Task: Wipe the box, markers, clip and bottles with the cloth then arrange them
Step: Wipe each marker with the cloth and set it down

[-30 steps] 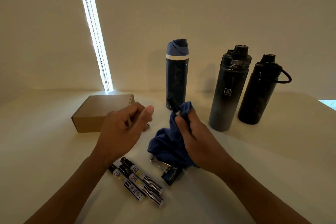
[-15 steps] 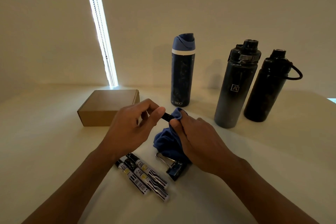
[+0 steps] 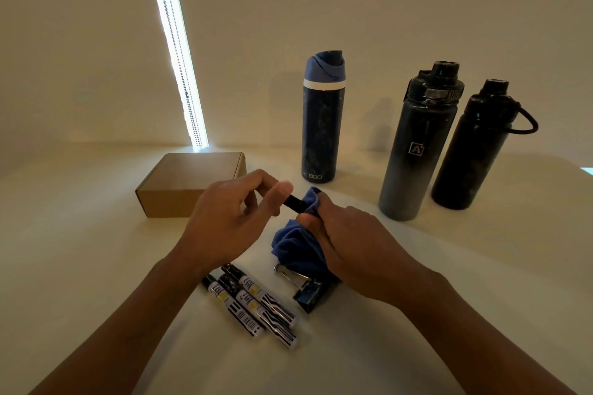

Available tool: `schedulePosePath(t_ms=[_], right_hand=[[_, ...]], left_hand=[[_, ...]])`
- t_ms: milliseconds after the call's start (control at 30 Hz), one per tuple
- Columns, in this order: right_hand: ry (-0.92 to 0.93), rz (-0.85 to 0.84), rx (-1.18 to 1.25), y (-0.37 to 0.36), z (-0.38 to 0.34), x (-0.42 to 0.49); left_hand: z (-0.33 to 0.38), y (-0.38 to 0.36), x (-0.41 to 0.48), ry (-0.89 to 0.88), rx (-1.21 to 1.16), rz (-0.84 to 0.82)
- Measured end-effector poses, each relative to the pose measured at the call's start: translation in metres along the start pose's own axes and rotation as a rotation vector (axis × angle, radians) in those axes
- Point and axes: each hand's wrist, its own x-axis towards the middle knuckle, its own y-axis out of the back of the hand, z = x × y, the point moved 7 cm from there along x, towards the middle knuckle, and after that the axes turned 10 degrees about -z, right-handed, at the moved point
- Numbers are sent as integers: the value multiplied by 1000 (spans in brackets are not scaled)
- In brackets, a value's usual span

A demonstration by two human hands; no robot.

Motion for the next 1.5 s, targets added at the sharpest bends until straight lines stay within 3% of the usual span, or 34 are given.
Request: schedulePosePath(t_ms=[133,300,367,433,500,667,800,967,1100,1300,1500], right_hand=[[-16,-26,-68,-4,2,3],[15,1,365,-7,0,-2],[65,42,423,-3,-3,-6],[163,207,422,8,-5,-12],[180,260,438,9,-2,-14],[122,224,284,5,4,-9],[97,185,191,2,2,-3],[110,199,326,-1,6,-2],[139,254,367,-4,15,-4],[94,206,184,-1,3,-1],[98,209,274,-1,4,-3]], left_hand=[[1,-6,1,-9,6,-41],[3,-5,-1,-91,-12,-36],[4,-3,-1,-114,-14,-22],[6,1,-1,-130,-7,2],[6,4,-1,-121,-3,13],[0,-5,0,-61,-102,-53],[-6,-8,1,-13,-53,-44],[-5,2,0,-38,-101,21],[-25,32,-2,72,-134,177],[-16,-9,0,29,9,-117],[-15,-6,1,-21,-44,-98]])
